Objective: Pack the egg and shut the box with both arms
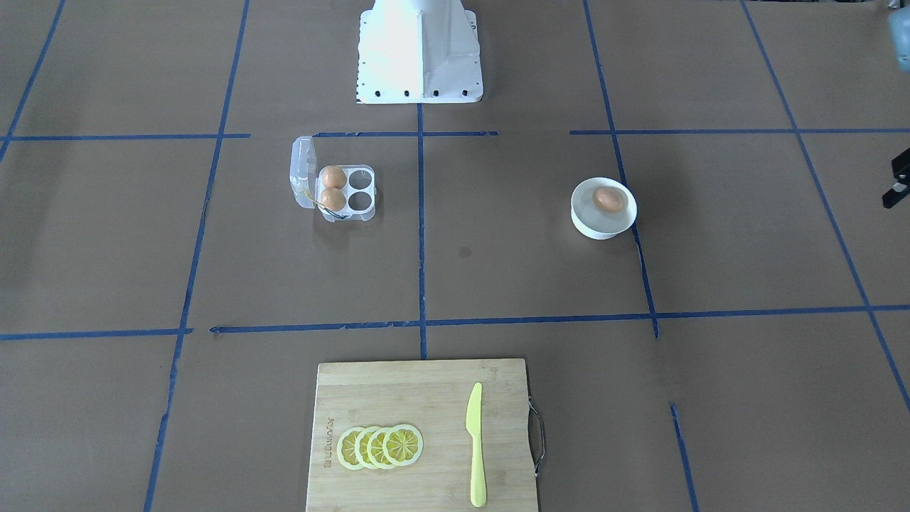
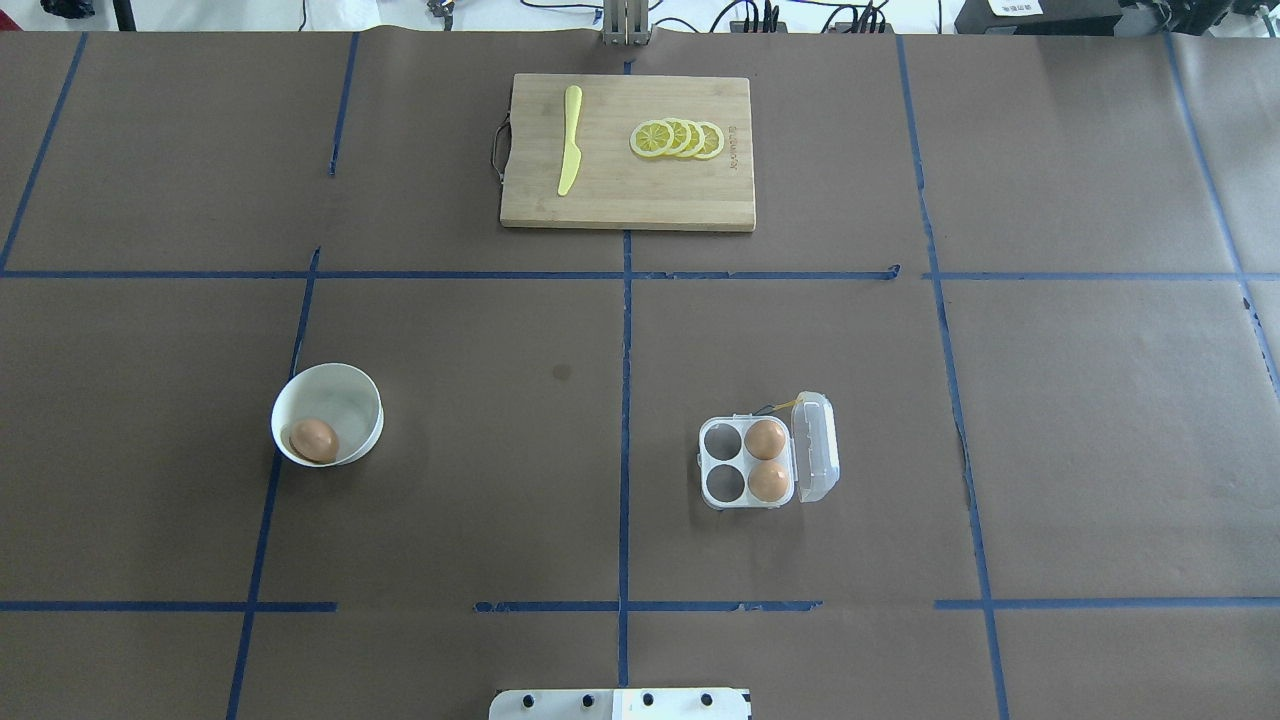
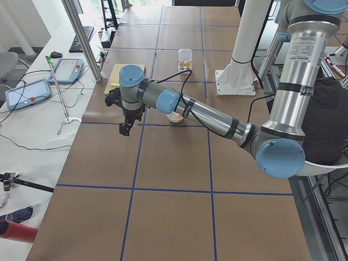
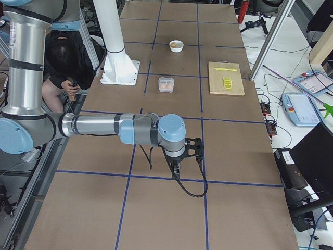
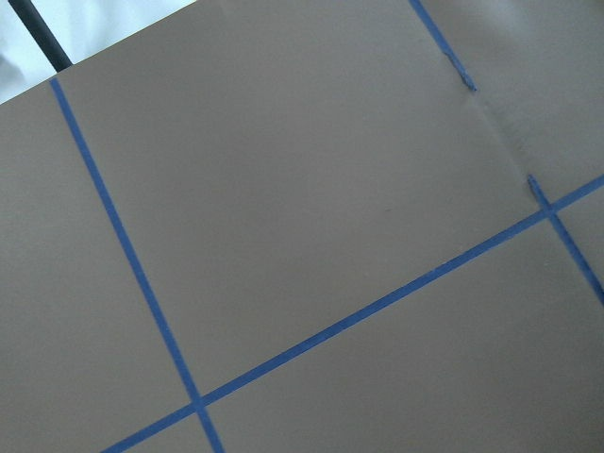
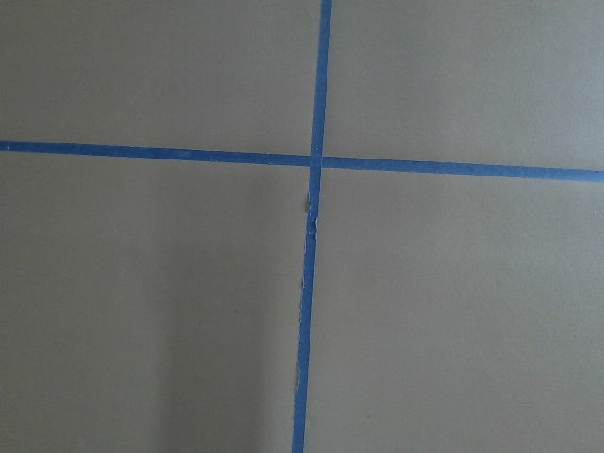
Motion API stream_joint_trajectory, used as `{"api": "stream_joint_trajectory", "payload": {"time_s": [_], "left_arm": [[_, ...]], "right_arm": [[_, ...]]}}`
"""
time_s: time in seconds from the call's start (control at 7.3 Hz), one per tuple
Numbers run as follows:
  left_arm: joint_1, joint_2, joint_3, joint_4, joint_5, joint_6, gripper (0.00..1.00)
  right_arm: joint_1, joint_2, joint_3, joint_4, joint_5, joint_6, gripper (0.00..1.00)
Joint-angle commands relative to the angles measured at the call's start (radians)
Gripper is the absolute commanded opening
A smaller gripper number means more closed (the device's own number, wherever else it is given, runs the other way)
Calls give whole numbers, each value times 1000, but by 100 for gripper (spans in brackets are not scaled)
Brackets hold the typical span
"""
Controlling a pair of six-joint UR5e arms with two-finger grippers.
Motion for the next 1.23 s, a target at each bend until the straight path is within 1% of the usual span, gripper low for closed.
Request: {"api": "stream_joint_trajectory", "payload": {"time_s": [0.0,0.14,0.27,0.41,0.55,0.68,0.82,0.96,1.1], "left_arm": [[95,5,-93,-5,0,-417,100],[167,23,-138,-37,4,-583,100],[227,54,-158,-128,42,-751,100],[317,84,-169,-234,106,-941,100],[436,85,-181,-271,232,-1133,99],[551,81,-195,-266,330,-1255,99],[633,77,-193,-247,404,-1309,99],[682,45,-187,-179,467,-1319,98],[700,-2,-178,-105,495,-1319,97]], "right_arm": [[0,-1,1,4,2,3,100],[0,-3,-4,4,1,0,100],[0,-1,-8,25,2,0,100],[0,-6,-7,48,4,4,100],[0,-6,-8,48,4,6,100],[0,-6,-7,50,7,6,100],[0,-6,-7,50,14,4,100],[0,-6,-7,50,14,4,100],[0,-6,-5,50,17,6,100]]}}
